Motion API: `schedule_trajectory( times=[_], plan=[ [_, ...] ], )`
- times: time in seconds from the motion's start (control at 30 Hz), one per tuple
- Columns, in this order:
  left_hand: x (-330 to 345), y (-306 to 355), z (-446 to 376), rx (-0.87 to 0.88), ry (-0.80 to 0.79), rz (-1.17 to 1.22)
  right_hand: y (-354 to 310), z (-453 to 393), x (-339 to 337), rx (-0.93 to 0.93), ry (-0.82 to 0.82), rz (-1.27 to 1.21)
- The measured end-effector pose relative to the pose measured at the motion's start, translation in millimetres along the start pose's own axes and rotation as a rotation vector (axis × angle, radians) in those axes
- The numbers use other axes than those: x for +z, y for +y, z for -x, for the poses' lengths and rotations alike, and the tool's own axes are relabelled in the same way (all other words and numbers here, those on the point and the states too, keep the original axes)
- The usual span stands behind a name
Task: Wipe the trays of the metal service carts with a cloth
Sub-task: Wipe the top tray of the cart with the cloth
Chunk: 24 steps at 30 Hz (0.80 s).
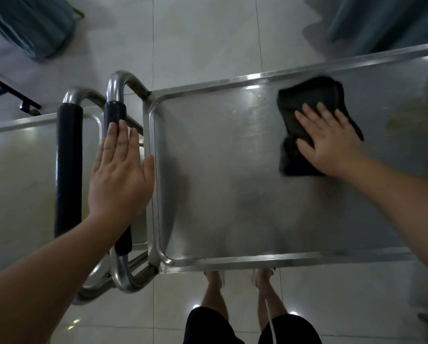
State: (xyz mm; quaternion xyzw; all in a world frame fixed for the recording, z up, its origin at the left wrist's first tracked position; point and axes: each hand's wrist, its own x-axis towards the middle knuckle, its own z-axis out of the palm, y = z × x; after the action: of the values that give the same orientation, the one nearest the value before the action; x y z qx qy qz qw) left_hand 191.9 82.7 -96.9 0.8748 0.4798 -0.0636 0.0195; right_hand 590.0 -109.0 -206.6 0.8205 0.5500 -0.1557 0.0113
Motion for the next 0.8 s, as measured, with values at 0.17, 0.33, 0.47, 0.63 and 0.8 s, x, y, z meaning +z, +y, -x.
schedule_trajectory(
  times=[0.17,0.33,0.47,0.63,0.8],
  plan=[
    [-2.6,2.0,0.7,0.009,-0.021,0.024,3.6,149.4,48.2,0.033,-0.051,0.022],
    [-2.5,4.5,1.9,0.024,-0.023,0.062,-11.1,229.5,77.9,0.094,-0.06,0.028],
    [0.8,3.1,0.7,0.027,-0.009,0.083,-102.3,211.7,91.2,0.157,0.047,-0.057],
    [2.2,1.5,0.2,0.046,0.011,0.085,-272.8,171.0,110.5,-0.023,0.036,-0.166],
    [3.4,-3.4,-1.9,0.054,0.029,0.059,-369.6,137.6,112.3,-0.218,0.023,-0.232]
  ],
)
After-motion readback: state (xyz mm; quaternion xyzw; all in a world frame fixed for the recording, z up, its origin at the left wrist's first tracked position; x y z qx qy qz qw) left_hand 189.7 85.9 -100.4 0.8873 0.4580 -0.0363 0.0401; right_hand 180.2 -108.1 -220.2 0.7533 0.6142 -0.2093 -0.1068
